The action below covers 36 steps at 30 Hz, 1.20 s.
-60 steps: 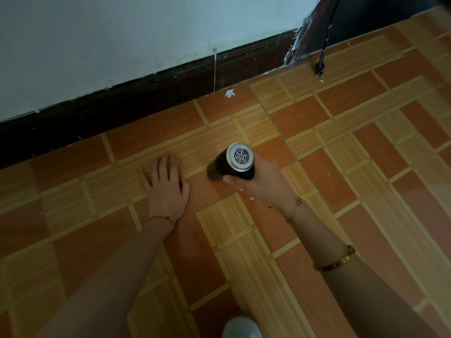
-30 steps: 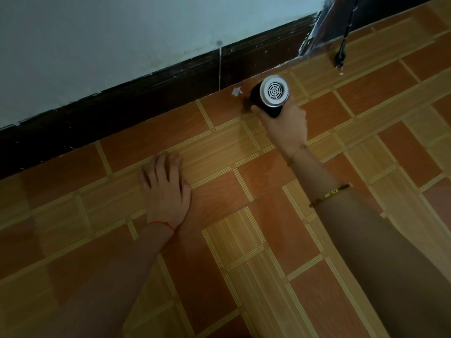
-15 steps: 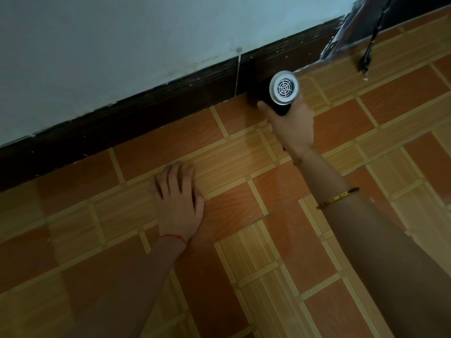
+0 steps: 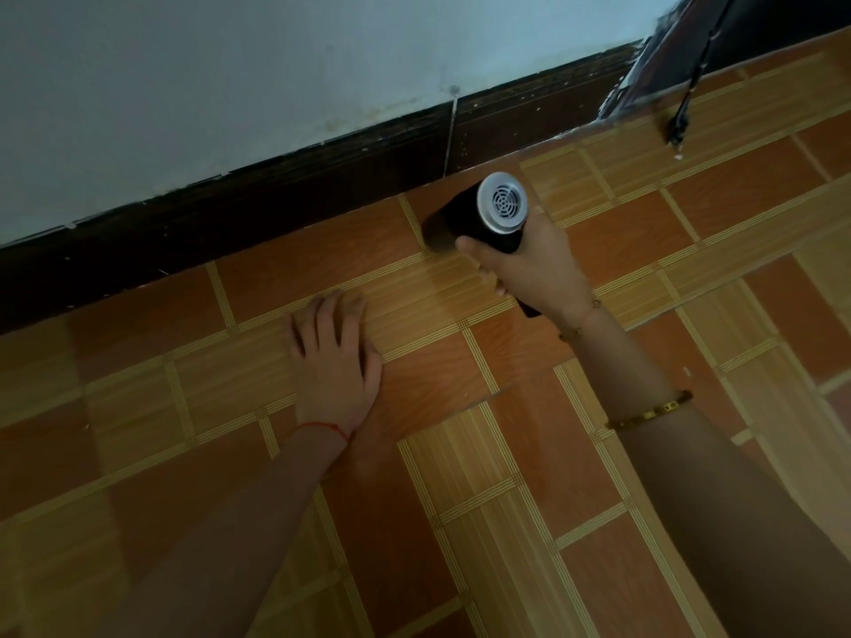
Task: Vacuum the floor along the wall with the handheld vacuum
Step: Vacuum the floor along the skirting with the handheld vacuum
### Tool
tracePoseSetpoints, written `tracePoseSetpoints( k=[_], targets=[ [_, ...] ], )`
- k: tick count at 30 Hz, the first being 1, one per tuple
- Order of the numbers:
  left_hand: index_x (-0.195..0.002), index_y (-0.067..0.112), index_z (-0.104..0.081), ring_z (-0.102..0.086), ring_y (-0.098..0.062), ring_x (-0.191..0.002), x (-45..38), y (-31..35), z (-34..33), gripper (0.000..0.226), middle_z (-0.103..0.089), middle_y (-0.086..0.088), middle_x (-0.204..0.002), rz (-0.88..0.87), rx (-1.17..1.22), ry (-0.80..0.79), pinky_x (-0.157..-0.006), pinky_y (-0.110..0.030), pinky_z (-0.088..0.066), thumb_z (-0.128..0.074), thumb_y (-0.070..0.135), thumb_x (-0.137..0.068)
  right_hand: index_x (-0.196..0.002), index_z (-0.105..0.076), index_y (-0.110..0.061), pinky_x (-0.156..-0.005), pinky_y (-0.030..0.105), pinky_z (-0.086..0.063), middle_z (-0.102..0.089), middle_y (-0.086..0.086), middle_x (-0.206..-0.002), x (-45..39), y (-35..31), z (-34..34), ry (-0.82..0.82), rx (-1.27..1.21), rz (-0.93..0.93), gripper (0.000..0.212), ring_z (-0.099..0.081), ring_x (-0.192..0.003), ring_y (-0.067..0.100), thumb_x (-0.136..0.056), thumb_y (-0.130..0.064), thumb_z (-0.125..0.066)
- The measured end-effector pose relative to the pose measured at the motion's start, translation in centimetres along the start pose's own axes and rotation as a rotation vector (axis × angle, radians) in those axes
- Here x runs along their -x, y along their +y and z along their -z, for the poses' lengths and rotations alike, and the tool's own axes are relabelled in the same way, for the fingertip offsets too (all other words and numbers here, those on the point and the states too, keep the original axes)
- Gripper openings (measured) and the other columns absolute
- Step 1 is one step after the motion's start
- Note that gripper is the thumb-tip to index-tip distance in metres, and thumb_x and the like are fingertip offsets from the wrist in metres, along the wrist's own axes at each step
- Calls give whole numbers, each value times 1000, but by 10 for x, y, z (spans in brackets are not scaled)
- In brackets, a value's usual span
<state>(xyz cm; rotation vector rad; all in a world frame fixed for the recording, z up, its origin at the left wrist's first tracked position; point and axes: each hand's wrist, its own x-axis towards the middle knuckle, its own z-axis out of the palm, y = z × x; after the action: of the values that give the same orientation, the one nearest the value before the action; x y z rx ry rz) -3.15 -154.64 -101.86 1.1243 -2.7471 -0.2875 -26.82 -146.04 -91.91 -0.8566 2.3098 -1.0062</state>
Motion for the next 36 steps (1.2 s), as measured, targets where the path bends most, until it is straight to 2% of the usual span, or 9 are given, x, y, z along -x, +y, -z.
tracePoseSetpoints(
  k=[2, 4, 8, 12, 16, 21, 27, 30, 36],
  targets=[
    [-144, 14, -44, -35, -36, -140, 0, 0, -1, 52, -42, -16, -147, 2, 7, 0, -119, -62, -17, -40, 32, -96, -126, -53, -17, -45, 19, -48, -67, -5, -82, 12, -1, -3, -73, -19, 8, 53, -61, -48, -1, -83, -38, -74],
    [-145, 13, -42, -35, -36, -140, 1, 1, 0, 52, -41, -17, -148, 5, -9, -17, -118, -63, -19, -38, 33, -97, -127, -52, -18, -45, 18, -47, -67, -6, -81, 26, 0, -4, -120, -31, -1, 53, -60, -49, -1, -83, -38, -74],
    [-149, 12, -36, -33, -38, -142, 4, 7, 1, 54, -38, -20, -151, 27, -65, -82, -115, -65, -24, -28, 34, -100, -129, -53, -20, -71, 36, -58, -68, -7, -101, 51, 9, 5, -12, 58, -15, 62, -67, -88, 12, -78, -50, -73],
    [-151, 11, -31, -32, -39, -142, 14, 16, 5, 53, -36, -22, -152, 70, -6, -94, -115, -65, -25, -28, 29, -102, -135, -49, -20, -84, 38, -54, -68, 0, -116, 77, 18, 15, 189, 133, -68, 69, -64, -107, 21, -78, -51, -73],
    [-149, 11, -34, -31, -38, -143, 31, 22, 9, 51, -35, -22, -152, -6, 9, -105, -116, -65, -23, -29, 27, -101, -135, -48, -19, -75, 28, -50, -68, -3, -113, 107, 20, 13, 116, 143, -60, 70, -65, -101, 19, -79, -53, -71],
    [-147, 11, -37, -29, -38, -144, 37, 36, 13, 50, -34, -20, -153, -41, 48, -135, -116, -66, -22, -33, 27, -100, -137, -45, -28, -73, 26, -50, -66, -12, -104, 143, 21, 2, -48, 124, 3, 67, -64, -83, 11, -81, -58, -66],
    [-147, 13, -36, -30, -38, -144, 45, 50, 10, 50, -36, -20, -153, -97, 5, -195, -113, -67, -26, -32, 29, -100, -141, -42, -23, -73, 26, -47, -67, -5, -115, 155, 37, 16, 155, 181, -70, 73, -63, -100, 15, -81, -58, -66],
    [-148, 13, -36, -31, -38, -143, 48, 56, 8, 51, -37, -20, -152, -114, 6, -208, -113, -68, -26, -33, 29, -100, -143, -41, -20, -75, 35, -54, -68, 2, -113, 159, 47, 31, 273, 187, -175, 74, -65, -101, 22, -82, -56, -66],
    [-152, 16, -30, -28, -38, -145, 49, 61, 1, 58, -34, -18, -154, -101, -11, -228, -115, -69, -20, -22, 36, -98, -140, -43, -22, -75, 34, -55, -69, -3, -109, 172, 56, 35, 211, 186, -166, 76, -65, -97, 17, -79, -62, -65]
  ],
)
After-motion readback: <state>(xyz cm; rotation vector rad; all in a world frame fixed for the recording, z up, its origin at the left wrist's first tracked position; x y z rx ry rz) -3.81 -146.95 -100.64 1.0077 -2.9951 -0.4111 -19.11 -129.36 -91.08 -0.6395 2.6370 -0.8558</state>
